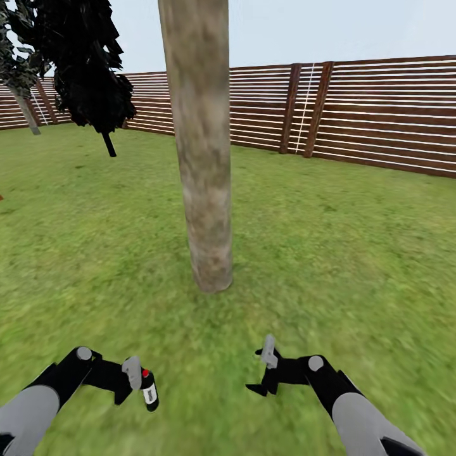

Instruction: In the garden, pick up the pesticide atomizer on the floor and spray pesticide onto both trees until each tree trunk is fully covered.

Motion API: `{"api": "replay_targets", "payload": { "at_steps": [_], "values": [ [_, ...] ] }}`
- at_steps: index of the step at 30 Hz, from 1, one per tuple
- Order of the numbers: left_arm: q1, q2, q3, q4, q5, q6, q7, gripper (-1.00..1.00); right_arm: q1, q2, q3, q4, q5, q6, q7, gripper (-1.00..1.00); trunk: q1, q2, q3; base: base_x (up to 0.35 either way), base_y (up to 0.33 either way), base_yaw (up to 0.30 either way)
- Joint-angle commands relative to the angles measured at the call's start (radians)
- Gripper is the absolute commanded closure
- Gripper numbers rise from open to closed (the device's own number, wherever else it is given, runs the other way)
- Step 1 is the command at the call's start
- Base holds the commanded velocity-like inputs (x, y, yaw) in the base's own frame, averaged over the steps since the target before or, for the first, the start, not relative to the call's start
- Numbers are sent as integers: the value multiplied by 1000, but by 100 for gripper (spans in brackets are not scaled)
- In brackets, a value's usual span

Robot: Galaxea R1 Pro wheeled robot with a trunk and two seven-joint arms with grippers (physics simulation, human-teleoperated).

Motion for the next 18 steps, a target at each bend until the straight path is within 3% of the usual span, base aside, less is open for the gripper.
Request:
{"api": "replay_targets", "payload": {
  "at_steps": [1, 5, 9, 11, 12, 15, 18],
  "values": [
    [-1, -3, 0, -4, 1, 4, 0, 100, 0, 6, 0, -2, 0, 0, 15, 100, 0, 0, 0, 0, 0, 0],
    [-3, -22, 0, -18, -3, 6, -1, 100, -1, 44, 3, -13, 1, 1, 24, 100, 0, 0, 0, 0, 0, 0],
    [-3, -61, 0, -21, -33, 6, -1, 100, -2, 74, 91, -21, 0, 2, 25, 100, 0, 0, 0, 0, 0, 0],
    [-3, -117, -1, -21, -95, 6, -1, 100, -4, 109, 120, -33, 0, 3, 25, 100, 0, 0, 0, 0, 0, 0],
    [-3, -140, -7, -20, -107, 6, -1, 100, -5, 109, 121, -36, 0, 3, 25, 100, 0, 0, 0, 0, 0, 0],
    [-3, -168, -35, -20, -135, 8, -1, 100, -6, 109, 121, -37, 0, 3, 25, 100, 0, 0, 0, 0, 0, 0],
    [-3, -194, -41, -20, -141, 8, -1, 100, -6, 109, 121, -37, -1, 3, 25, 100, 0, 0, 0, 0, 0, 0]
  ]
}}
